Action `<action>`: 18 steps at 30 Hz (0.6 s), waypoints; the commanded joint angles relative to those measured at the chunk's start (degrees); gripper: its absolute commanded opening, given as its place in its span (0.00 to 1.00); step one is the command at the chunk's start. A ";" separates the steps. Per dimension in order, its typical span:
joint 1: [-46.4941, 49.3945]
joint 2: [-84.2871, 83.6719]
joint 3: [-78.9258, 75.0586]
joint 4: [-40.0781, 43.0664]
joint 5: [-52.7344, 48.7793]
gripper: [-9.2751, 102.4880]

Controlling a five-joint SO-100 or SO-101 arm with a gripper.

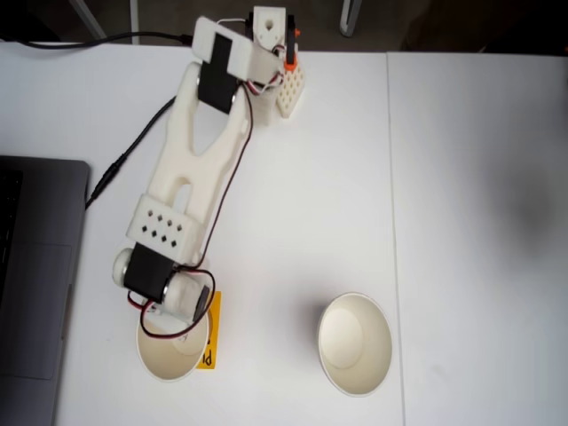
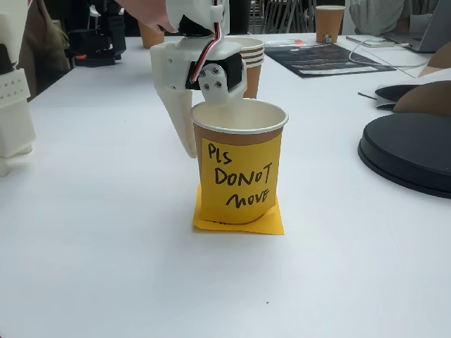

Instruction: Pickup cup and make a pile of cup.

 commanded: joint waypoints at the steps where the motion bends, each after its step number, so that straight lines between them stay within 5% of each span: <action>1: -0.09 0.26 -7.56 0.35 0.35 0.24; 11: -0.09 -1.49 -9.40 0.44 0.35 0.02; 18: -0.09 -0.88 -8.88 0.44 0.35 0.02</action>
